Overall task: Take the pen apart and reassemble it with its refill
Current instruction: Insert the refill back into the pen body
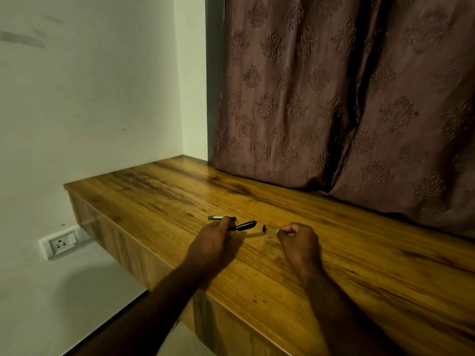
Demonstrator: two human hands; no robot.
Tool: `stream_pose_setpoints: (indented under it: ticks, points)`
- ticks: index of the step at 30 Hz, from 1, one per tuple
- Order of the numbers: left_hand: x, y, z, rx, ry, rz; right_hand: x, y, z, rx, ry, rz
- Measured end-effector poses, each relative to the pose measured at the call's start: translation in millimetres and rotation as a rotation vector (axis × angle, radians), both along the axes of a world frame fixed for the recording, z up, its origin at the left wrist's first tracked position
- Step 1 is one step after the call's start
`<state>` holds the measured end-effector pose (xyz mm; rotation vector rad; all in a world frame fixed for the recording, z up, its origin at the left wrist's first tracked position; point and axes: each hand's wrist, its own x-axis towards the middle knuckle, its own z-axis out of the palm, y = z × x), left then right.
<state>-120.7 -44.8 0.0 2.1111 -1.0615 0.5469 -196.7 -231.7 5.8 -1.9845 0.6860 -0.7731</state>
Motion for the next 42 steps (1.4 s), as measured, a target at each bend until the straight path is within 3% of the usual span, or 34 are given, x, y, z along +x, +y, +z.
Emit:
stream_pose_setpoints:
  ticks: [9,19,21,25,30,42]
  points:
    - [4,-1,-3,0.031,-0.026,0.048,9,9,4,-0.24,0.271,0.018]
    - [13,-2,-9,0.052,-0.009,0.074,8,13,5,-0.379,0.336,0.002]
    - [13,-3,-8,0.044,-0.013,0.056,7,11,3,-0.309,0.232,0.057]
    - [9,-2,-4,0.022,-0.029,0.018,0,5,5,0.068,-0.078,0.176]
    - [6,-2,-2,0.023,-0.059,-0.001,-2,9,11,0.285,-0.182,0.318]
    - [9,-3,-4,0.07,-0.072,-0.025,0,17,10,0.35,-0.176,0.419]
